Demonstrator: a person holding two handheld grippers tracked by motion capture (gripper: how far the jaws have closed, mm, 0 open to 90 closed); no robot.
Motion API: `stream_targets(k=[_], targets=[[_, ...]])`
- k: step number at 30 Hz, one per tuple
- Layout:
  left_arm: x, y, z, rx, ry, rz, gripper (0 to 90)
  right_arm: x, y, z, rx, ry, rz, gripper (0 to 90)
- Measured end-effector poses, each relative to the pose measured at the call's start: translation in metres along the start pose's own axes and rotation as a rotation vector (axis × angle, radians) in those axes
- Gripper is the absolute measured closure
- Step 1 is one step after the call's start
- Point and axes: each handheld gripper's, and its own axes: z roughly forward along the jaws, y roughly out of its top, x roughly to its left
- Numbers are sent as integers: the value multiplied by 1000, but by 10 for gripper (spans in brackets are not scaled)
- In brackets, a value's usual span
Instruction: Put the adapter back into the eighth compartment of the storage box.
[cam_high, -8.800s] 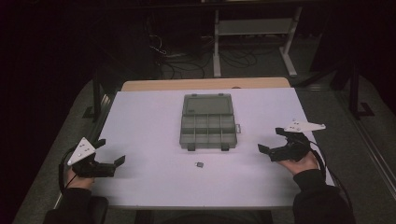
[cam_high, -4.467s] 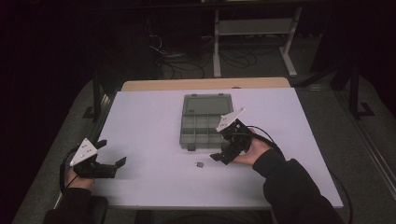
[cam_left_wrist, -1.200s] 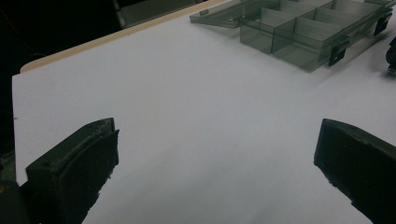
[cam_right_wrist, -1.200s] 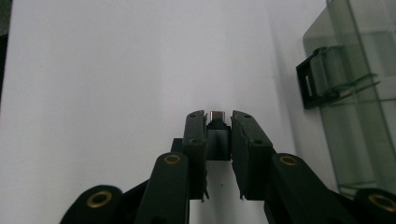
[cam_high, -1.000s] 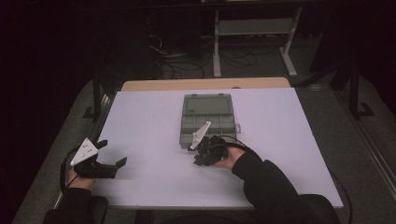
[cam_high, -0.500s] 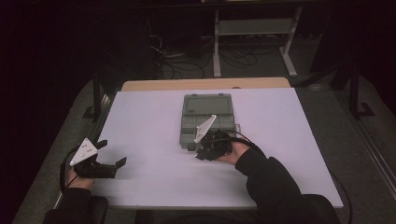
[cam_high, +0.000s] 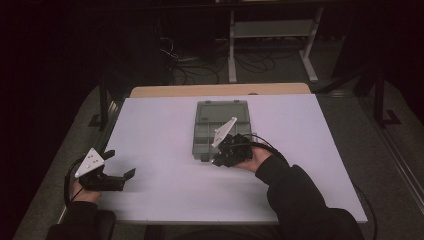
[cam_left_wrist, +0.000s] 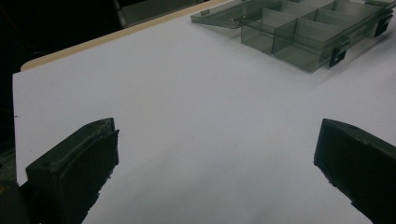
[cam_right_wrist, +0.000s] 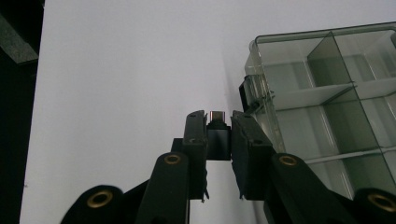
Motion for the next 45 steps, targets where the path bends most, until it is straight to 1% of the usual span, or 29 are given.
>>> stream_targets(k=[15,27,28,32,33,37,41,45], targets=[[0,0,0,-1,2,-4,0,-4,-6,-9,-19,-16,10,753],[0,0,0,-1,2,-4,0,-11,-12,-21,-26,-40,23,753],[0,0,0,-1,2,-4,0,-14,-14,-26,-34,-48,33,753],[0,0,0,-1,3,-4,0,-16,-15,-29,-35,-56,37,753],[0,0,0,-1,3,-4,0,-17,-17,-32,-39,-61,42,753],[0,0,0,-3,4,-5,0,-20,-19,-36,-49,-72,55,753],[0,0,0,-2,3,-5,0,-23,-21,-38,-48,-83,58,753],[0,0,0,-2,3,-5,0,-28,-26,-41,-56,-94,74,753]])
